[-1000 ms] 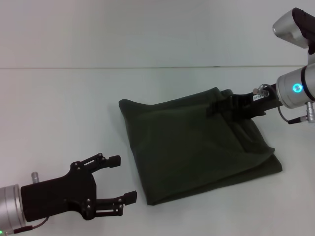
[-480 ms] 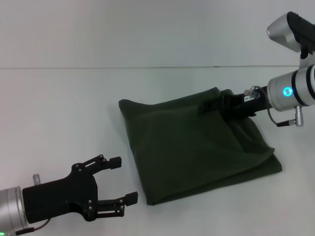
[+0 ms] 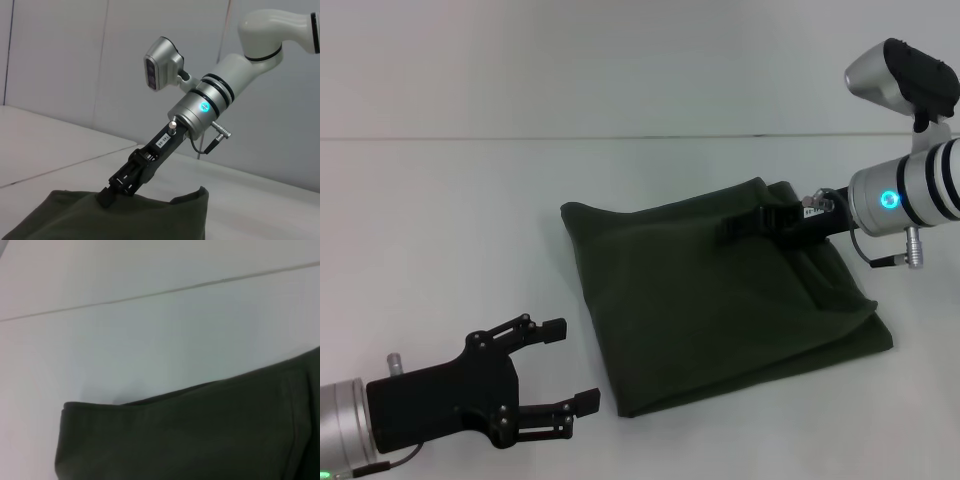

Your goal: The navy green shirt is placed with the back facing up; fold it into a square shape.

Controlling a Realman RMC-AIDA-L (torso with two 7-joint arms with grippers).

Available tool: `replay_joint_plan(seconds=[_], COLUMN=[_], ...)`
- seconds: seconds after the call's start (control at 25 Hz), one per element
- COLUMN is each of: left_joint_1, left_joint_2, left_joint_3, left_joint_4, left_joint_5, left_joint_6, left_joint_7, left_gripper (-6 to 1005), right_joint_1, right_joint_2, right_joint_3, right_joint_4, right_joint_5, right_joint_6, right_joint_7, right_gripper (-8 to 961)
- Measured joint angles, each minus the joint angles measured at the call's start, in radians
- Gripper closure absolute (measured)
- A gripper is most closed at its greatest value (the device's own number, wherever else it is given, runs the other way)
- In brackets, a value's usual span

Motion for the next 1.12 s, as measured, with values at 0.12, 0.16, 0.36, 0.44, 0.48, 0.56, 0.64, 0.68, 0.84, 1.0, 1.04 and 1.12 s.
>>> replay_joint_plan(seconds=[0.12,0.16,0.36,0.44,0.48,0.56,0.64,0.68,0.84,1.0,1.04,1.12], left_joint_1=[0.001,0.001,0.001,0.0,-0.001,-0.001,-0.002,-0.002,-0.005,-0.006,-0.006,-0.006], left_joint_2=[0.0,0.0,0.0,0.0,0.0,0.0,0.0,0.0,0.0,0.0,0.0,0.0], left_joint_3=[0.0,0.0,0.0,0.0,0.0,0.0,0.0,0.0,0.0,0.0,0.0,0.0], left_joint_4=[-0.001,-0.001,-0.003,-0.004,-0.004,-0.004,-0.005,-0.005,-0.005,-0.005,-0.006,-0.01], left_joint_5=[-0.001,-0.001,-0.003,-0.003,-0.003,-0.004,-0.004,-0.004,-0.005,-0.007,-0.008,-0.008], left_joint_6=[-0.002,-0.002,-0.002,-0.002,-0.002,-0.002,-0.002,-0.003,-0.004,-0.009,-0.012,-0.016], left_joint_7=[0.0,0.0,-0.001,-0.003,-0.003,-0.003,-0.005,-0.005,-0.006,-0.007,-0.007,-0.008], left_gripper=[48,48,48,49,49,49,49,49,49,48,48,48], right_joint_1=[0.0,-0.001,-0.002,-0.003,-0.004,-0.005,-0.006,-0.006,-0.007,-0.014,-0.019,-0.03], right_joint_2=[0.003,0.004,0.005,0.005,0.006,0.008,0.009,0.01,0.011,0.01,0.01,0.011], right_joint_3=[0.0,-0.001,0.0,0.001,0.002,0.003,0.003,0.005,0.009,0.009,0.009,0.009], right_joint_4=[0.001,0.001,-0.001,-0.001,-0.001,-0.002,-0.003,-0.003,-0.004,-0.01,-0.015,-0.028], right_joint_5=[0.0,0.0,0.002,0.003,0.004,0.004,0.005,0.005,0.012,0.037,0.052,0.074], right_joint_6=[0.004,0.005,0.014,0.023,0.025,0.031,0.036,0.038,0.04,0.042,0.043,0.045], right_joint_7=[-0.01,-0.01,-0.011,-0.016,-0.018,-0.022,-0.026,-0.03,-0.041,-0.068,-0.085,-0.112], right_gripper=[76,103,276,370,417,477,536,566,691,831,866,880])
